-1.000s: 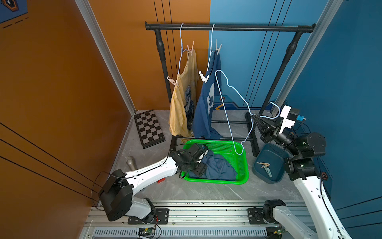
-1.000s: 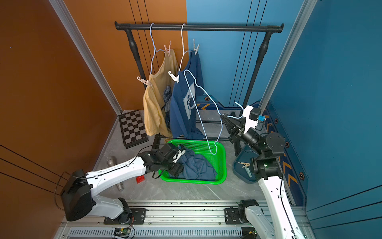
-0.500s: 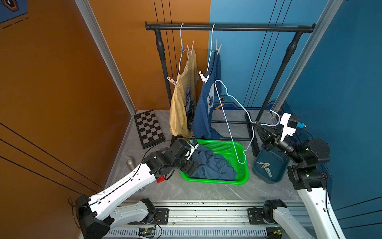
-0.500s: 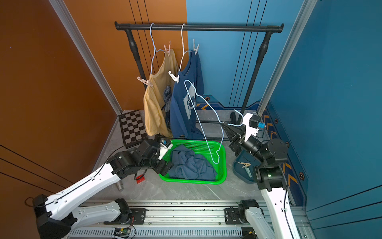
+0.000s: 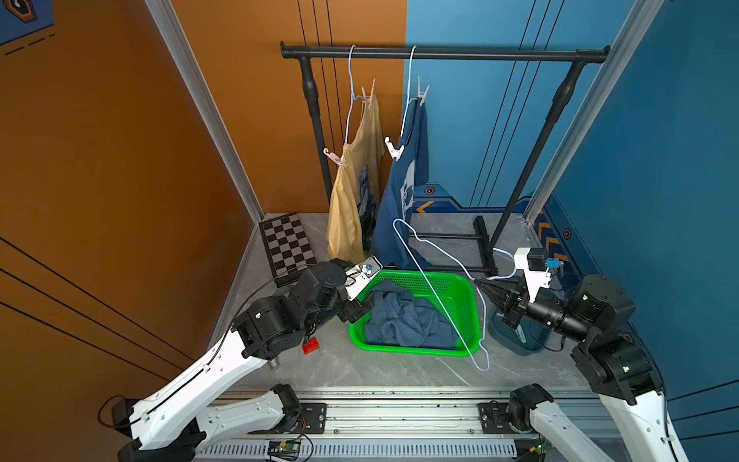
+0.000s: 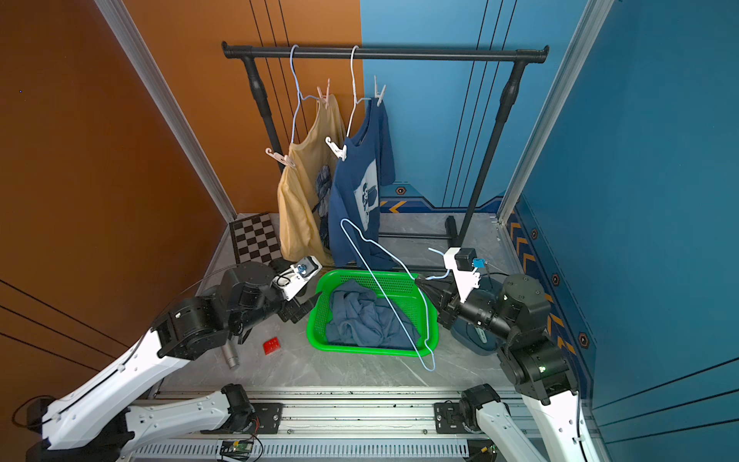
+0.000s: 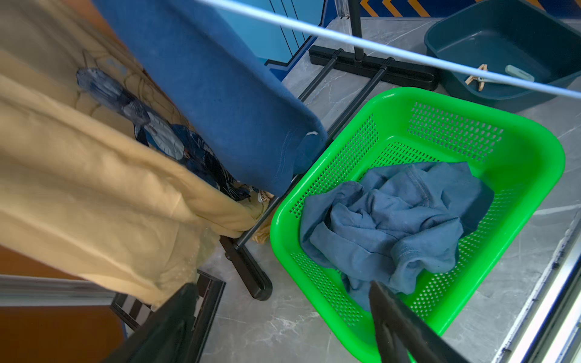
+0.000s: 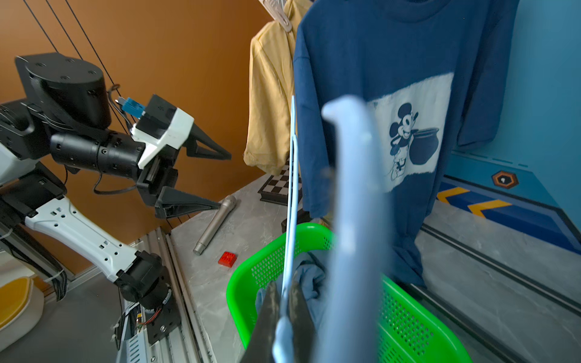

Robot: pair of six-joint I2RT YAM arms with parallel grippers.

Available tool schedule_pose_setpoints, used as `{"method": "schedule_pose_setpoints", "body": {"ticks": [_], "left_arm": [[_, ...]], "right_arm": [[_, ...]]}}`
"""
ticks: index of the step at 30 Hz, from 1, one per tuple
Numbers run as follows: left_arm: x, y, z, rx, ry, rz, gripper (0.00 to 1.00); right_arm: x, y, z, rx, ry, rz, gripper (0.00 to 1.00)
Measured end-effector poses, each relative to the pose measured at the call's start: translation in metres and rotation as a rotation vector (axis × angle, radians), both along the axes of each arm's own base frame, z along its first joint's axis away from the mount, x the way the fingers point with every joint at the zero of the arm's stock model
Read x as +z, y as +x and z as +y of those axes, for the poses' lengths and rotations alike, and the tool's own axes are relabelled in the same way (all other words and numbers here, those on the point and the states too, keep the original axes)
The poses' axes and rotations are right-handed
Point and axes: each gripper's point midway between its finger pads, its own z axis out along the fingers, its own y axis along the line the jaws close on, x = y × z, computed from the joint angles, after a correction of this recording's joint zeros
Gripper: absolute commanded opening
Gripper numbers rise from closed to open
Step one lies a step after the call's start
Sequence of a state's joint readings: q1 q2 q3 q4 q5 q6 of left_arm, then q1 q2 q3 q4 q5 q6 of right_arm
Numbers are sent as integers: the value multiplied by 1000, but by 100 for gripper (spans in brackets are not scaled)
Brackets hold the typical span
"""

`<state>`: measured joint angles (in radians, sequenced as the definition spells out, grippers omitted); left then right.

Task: Remove the clothespins securing t-shirts to the hanger
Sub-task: Place the T-shirt in the basket, then place the hanger on the clothes rail.

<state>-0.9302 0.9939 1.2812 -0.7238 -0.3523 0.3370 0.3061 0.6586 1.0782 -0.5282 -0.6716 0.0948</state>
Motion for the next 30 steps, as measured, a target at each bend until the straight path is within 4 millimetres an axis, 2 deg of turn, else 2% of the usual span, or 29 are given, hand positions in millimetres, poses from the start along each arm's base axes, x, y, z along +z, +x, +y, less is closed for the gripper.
{"method": "schedule_pose_setpoints", "body": {"ticks": [8,12,18,24,30], "left_arm": [[24,3,-59,-218,68,-209,76],[22,6,-96,-344,71,-244,71],[13,5,-143,-503,76,-241,65],[2,0,-166,-587,104,-242,52],[-1,-1,-173,-611,127,-261,39]], "right_arm": [[-36,-4,6,-26,-88,164,0],[-45,-2,9,-43,-120,213,0],[-45,-1,16,-45,-146,227,0],[-44,-2,24,-34,-166,232,0],[-51,-3,29,-25,-195,246,0]]}}
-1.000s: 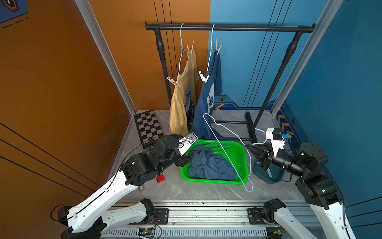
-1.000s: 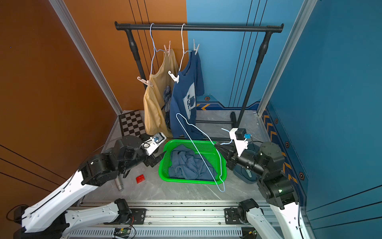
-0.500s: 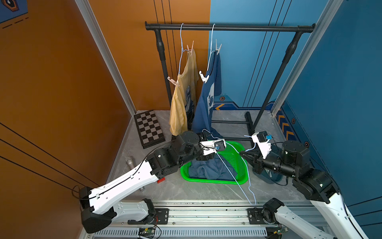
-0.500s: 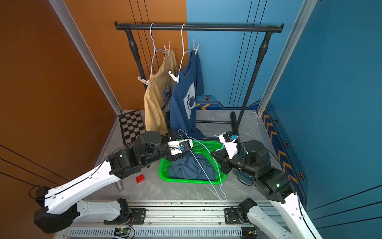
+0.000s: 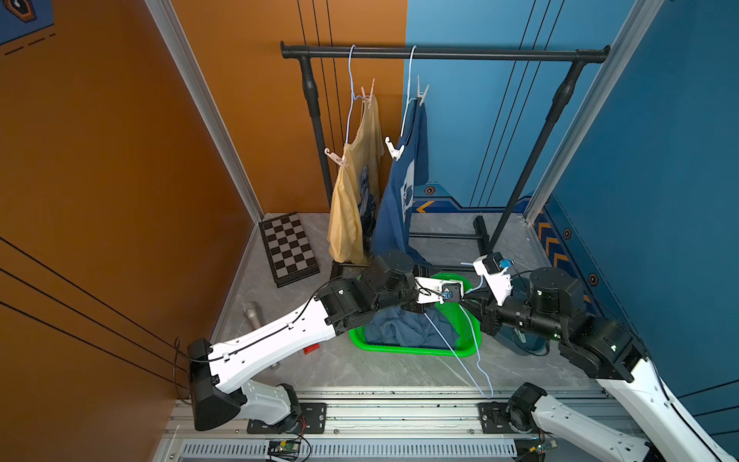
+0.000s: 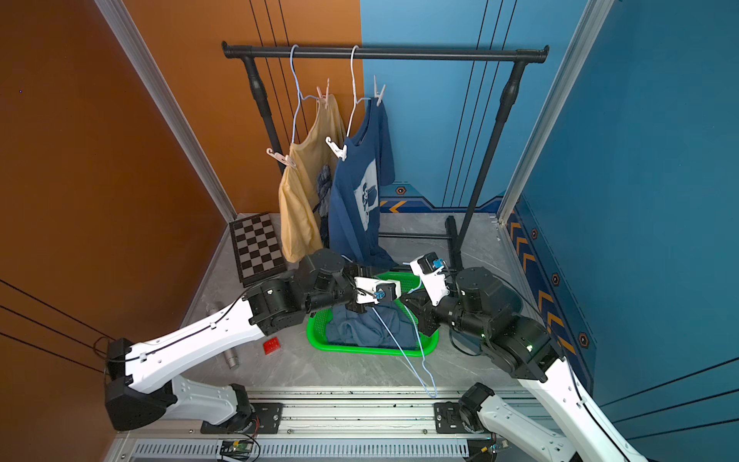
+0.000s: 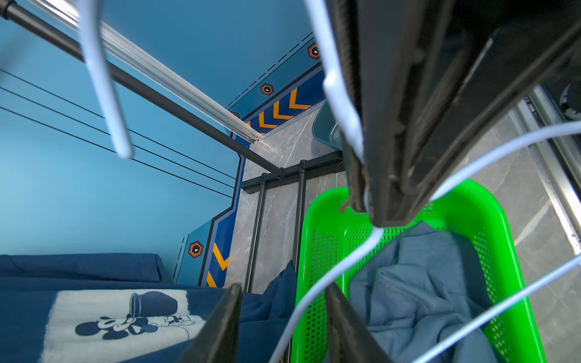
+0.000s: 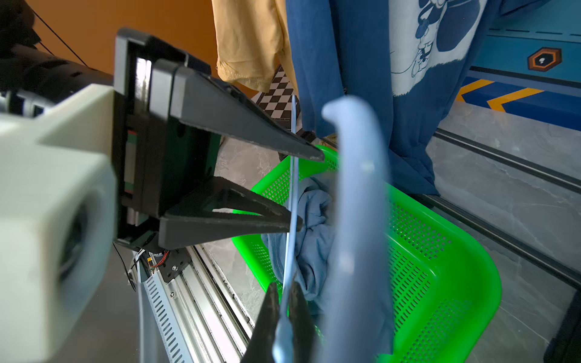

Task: Remove the clothespins securing t-shirts to the hanger
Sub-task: Place the hanger on the clothes rail.

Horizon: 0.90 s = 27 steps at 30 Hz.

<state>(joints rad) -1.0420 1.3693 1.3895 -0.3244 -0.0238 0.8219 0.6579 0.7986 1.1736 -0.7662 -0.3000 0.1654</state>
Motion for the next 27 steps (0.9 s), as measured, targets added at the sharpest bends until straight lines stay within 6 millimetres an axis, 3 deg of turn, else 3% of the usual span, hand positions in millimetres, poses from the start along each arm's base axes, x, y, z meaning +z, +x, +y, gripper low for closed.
{"method": "schedule_pose_setpoints", "body": {"ticks": [12,20,27], "left_arm": [[0,3,2,8,17,-27,29],[-1,3,2,10,22,-27,28],[-5,2,2,8,32,-26,18]], "right_arm": [[4,1,2,-5,-11,-16,0],[7,-1,7,7,-16,-26,0],[7,0,7,4,-19,-27,0]]}}
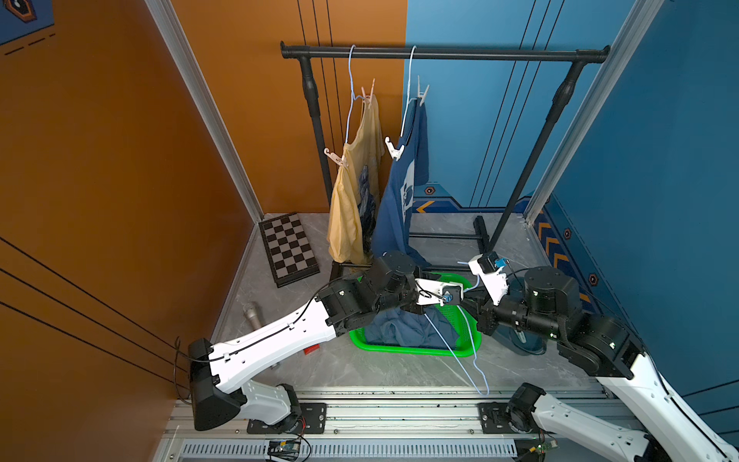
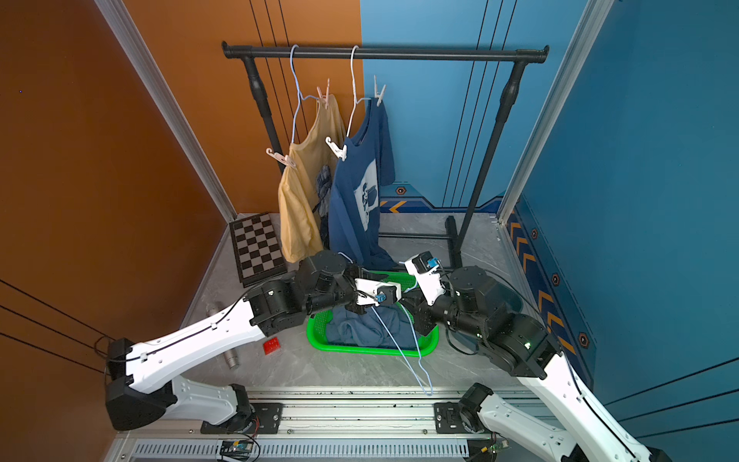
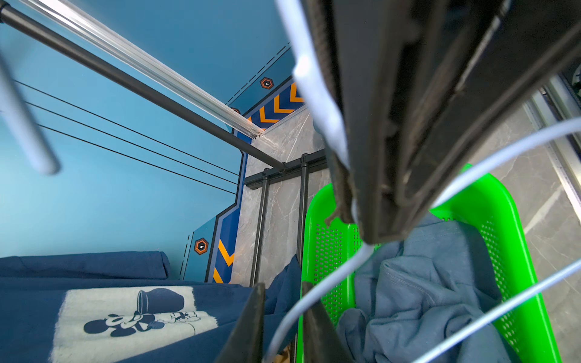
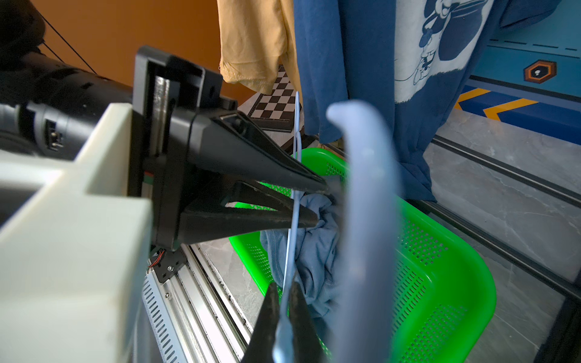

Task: Remove the clothespins securing t-shirts to the hanger
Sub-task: Place the hanger on the clothes rail.

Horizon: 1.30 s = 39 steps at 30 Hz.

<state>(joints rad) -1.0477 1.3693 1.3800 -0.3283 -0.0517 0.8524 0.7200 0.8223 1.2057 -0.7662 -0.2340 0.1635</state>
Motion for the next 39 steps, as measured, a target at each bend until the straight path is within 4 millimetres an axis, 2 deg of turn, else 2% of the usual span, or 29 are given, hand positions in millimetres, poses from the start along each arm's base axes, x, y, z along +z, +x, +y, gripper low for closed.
{"method": "schedule_pose_setpoints", "body": {"ticks": [7,8,10,12,14,19,32,35,39], "left_arm": [[-9,-3,1,-12,38,-5,6],[-10,-4,1,-14,43,-2,5],[-11,-5,1,-16,43,0,4],[-10,-3,1,-8,35,0,3],[-9,-1,2,6,34,1,3],[-4,4,11,34,13,9,3],[13,13,73,141,-105,53,3],[17,13,85,156,-128,57,3],[21,13,93,166,-151,63,3]], "right_arm": [[4,3,0,-7,8,-19,0],[5,3,0,-6,10,-24,7],[6,2,0,-1,4,-35,30],[5,-1,-2,11,-9,-45,44],[4,-5,-6,23,-24,-58,54],[6,-16,-17,28,-32,-80,66],[-6,-31,-59,6,-178,-132,70],[-7,-33,-62,24,-212,-145,67],[-11,-33,-61,58,-235,-135,59]]}}
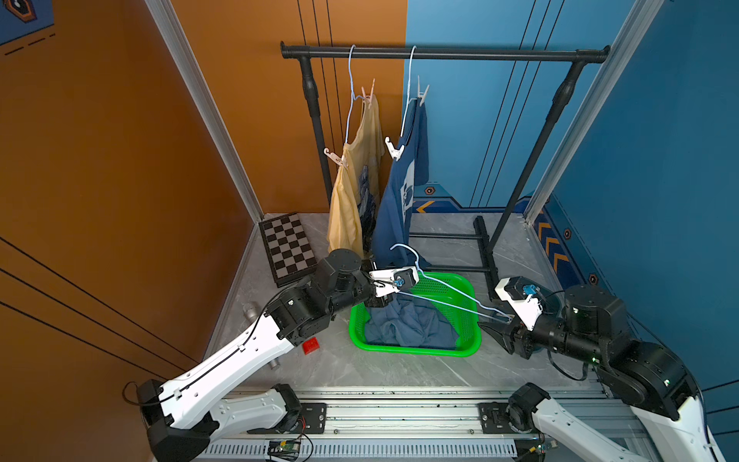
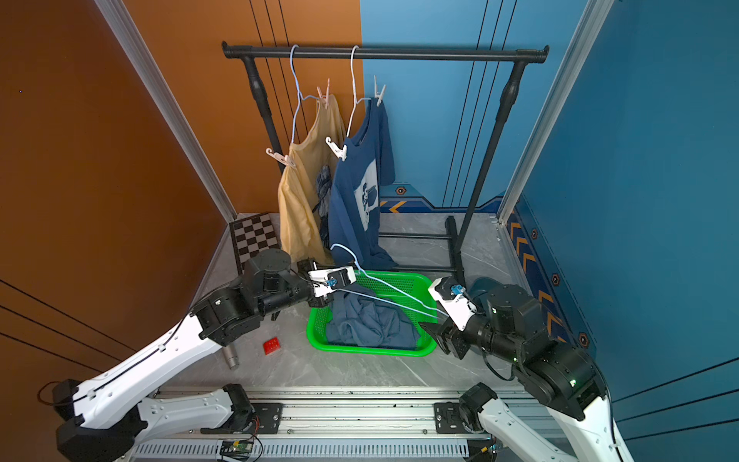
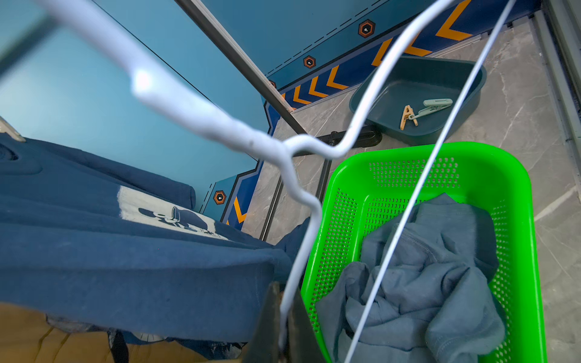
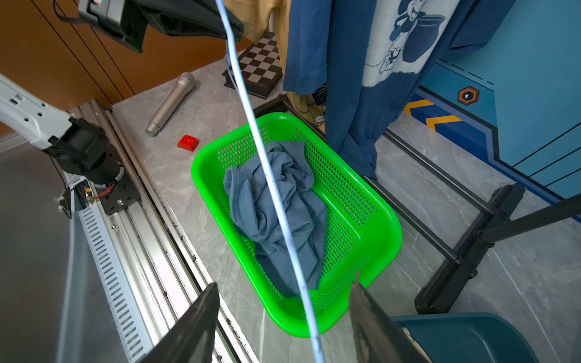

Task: Remove the clothespins securing t-shirts to the hanger
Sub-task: Place the hanger on the clothes rail.

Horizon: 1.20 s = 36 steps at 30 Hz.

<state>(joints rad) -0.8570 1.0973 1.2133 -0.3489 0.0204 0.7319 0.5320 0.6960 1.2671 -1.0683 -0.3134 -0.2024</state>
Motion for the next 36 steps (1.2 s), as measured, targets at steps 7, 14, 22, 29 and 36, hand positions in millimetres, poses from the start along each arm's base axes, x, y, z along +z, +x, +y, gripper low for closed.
{"method": "schedule_pose_setpoints", "body": {"ticks": [7,14,22,29,36], "left_arm": [[0,-3,0,-13,-18,20,2],[-3,-5,-3,-32,-19,34,2],[-3,-7,-4,-40,-22,39,2],[-4,-7,-4,-41,-27,49,7],[-4,-7,-5,-40,-40,64,38]], "right_arm": [[-1,3,9,41,16,42,55],[5,2,16,76,48,40,52],[11,6,21,89,66,26,35],[12,8,19,81,66,16,11],[13,5,17,91,56,-7,0]]}}
